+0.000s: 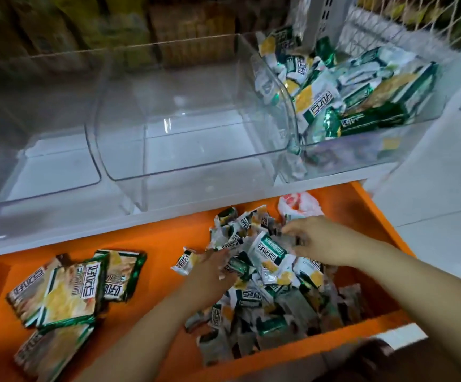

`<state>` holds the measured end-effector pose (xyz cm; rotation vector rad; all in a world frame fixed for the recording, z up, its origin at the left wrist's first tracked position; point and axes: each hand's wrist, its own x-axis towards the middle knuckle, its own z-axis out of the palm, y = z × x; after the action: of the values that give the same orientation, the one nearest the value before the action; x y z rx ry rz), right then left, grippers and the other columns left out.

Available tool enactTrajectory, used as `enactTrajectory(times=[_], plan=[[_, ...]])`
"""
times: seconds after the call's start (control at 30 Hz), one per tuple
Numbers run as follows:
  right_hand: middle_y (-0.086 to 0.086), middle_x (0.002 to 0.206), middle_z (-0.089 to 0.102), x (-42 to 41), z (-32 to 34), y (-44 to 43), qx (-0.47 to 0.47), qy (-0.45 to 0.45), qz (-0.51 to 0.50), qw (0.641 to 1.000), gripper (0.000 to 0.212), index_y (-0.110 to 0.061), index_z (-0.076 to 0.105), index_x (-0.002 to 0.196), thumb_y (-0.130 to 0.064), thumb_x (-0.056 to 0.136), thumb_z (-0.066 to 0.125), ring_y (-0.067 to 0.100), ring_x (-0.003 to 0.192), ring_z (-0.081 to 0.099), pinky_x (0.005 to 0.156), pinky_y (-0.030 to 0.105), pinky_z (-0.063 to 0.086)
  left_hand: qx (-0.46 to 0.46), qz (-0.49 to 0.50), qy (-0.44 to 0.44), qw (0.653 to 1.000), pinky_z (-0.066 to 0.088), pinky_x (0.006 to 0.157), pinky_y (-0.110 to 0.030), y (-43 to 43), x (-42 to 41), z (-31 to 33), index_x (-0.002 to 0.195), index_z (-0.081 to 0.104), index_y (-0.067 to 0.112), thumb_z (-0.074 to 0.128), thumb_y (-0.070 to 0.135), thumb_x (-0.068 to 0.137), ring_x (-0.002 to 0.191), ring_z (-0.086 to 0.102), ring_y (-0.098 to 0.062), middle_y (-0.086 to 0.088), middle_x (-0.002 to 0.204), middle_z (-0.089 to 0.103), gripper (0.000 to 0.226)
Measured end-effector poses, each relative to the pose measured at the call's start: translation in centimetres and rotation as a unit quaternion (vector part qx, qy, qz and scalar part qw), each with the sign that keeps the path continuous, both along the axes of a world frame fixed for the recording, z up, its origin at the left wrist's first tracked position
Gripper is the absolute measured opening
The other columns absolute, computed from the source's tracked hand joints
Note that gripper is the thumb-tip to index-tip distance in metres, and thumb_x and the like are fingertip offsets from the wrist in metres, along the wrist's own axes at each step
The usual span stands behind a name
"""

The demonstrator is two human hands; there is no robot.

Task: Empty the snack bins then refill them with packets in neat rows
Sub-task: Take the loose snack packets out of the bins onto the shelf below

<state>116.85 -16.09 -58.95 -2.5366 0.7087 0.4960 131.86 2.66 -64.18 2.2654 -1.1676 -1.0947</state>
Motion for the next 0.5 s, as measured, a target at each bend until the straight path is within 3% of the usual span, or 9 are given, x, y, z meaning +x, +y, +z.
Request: enactTrajectory(times=[0.07,0.1,0.2,0.23,0.33,0.5], plan=[[-0.005,0.126,0.060,0.3,1.8,0.0,0.010,-0.061,-0.019,0.998,0.044,-0.026,0.052,0.133,-0.033,0.090,0.061,0.007,0.108,0.056,0.084,0.017,0.040,-0.004,-0.030,-0.063,0.998,0.030,0.109,-0.030,-0.3,0.1,1.3,0.148,0.028,0.031,0.054,0.034,0.096,0.140,0.028,-0.018,-0.001,0.157,0.019,0.058],[-0.007,0.121,0.062,0.4,2.8,0.0,0.016,-0.099,-0.028,0.995,0.040,-0.027,0.055,0.129,-0.031,0.090,0.062,0.004,0.105,0.057,0.085,0.015,0.040,-0.030,-0.041,-0.084,0.995,0.030,0.110,-0.028,-0.6,0.0,2.3,0.146,0.031,0.032,0.054,0.034,0.096,0.140,0.028,-0.018,0.002,0.156,0.022,0.056],[-0.011,0.102,0.067,0.1,6.2,0.2,0.048,-0.226,-0.066,0.971,0.025,-0.030,0.065,0.112,-0.024,0.088,0.066,-0.002,0.090,0.061,0.082,0.015,0.048,-0.162,-0.075,-0.115,0.977,0.034,0.084,-0.001,-1.7,-0.5,7.0,0.135,0.048,0.033,0.055,0.031,0.095,0.116,0.047,0.003,0.019,0.128,0.047,0.040],[-0.013,0.096,0.067,-0.2,7.3,0.2,0.054,-0.264,-0.079,0.960,0.021,-0.031,0.066,0.106,-0.022,0.088,0.066,-0.001,0.087,0.062,0.080,0.015,0.049,-0.202,-0.079,-0.121,0.969,0.034,0.078,0.001,-2.3,-0.8,8.8,0.129,0.053,0.034,0.055,0.030,0.095,0.106,0.050,0.007,0.022,0.118,0.051,0.034],[-0.014,0.085,0.067,-1.2,9.9,-0.3,0.044,-0.369,-0.122,0.920,0.016,-0.027,0.069,0.099,-0.016,0.087,0.066,0.004,0.077,0.064,0.074,0.016,0.052,-0.300,-0.076,-0.132,0.942,0.041,0.079,-0.002,-4.1,-1.5,13.6,0.120,0.062,0.027,0.057,0.021,0.094,0.096,0.055,0.007,0.018,0.108,0.060,0.027],[-0.013,0.079,0.063,-3.7,12.4,-3.6,-0.008,-0.511,-0.242,0.825,0.013,-0.020,0.069,0.091,-0.009,0.087,0.065,-0.004,0.070,0.058,0.066,0.005,0.041,-0.386,-0.105,-0.190,0.897,0.043,0.086,-0.011,-9.2,-2.1,19.0,0.118,0.063,0.021,0.058,0.013,0.093,0.094,0.057,0.000,0.012,0.107,0.062,0.027]])
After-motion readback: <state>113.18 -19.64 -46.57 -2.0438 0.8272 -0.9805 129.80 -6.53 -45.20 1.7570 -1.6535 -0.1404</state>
